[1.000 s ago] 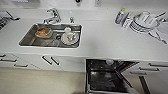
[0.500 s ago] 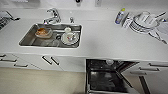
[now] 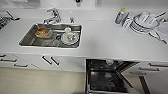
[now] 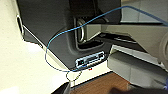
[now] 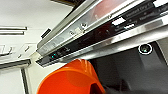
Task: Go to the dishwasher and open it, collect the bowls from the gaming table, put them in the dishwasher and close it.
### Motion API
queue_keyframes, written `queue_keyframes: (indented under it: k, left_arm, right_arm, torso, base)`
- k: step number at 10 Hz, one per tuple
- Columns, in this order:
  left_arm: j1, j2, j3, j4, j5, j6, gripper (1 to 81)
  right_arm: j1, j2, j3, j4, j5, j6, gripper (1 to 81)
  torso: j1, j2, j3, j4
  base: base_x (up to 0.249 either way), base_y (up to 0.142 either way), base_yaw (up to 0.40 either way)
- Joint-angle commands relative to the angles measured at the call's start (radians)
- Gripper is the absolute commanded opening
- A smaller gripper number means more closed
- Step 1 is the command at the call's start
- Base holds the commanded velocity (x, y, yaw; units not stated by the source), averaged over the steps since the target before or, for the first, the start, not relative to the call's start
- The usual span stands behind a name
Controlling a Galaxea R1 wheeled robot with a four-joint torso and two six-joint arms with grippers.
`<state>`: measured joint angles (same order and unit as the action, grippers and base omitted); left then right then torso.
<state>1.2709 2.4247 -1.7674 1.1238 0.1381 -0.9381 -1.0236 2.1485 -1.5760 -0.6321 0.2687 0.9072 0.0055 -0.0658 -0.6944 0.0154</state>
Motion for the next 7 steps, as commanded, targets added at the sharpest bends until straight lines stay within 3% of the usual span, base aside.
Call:
queue_keyframes:
  k: [1,4,6,7]
  left_arm:
    - [0.112,0.096,-0.195,0.031,-0.215,0.008,81.1]
    - [0.172,0.166,-0.328,0.031,-0.249,0.013,81.1]
    - [0.219,0.221,-0.469,0.034,-0.343,0.015,81.1]
    - [0.238,0.257,-0.535,0.033,-0.356,0.015,81.1]
  right_arm:
    - [0.165,-0.028,0.068,0.066,-0.141,0.016,1.0]
    - [0.283,0.04,0.05,0.103,-0.221,0.041,1.0]
    - [0.377,0.026,0.068,0.14,-0.286,0.042,1.0]
    - [0.414,0.029,0.07,0.149,-0.298,0.047,1.0]
  torso:
    - [0.0,0.0,0.0,0.0]
    - [0.0,0.0,0.0,0.0]
    - [0.0,0.0,0.0,0.0]
    - [0.0,0.0,0.0,0.0]
  base:
    - [0.0,0.0,0.0]
    - [0.0,0.0,0.0]
    - [0.0,0.0,0.0]
    - [0.0,0.0,0.0]
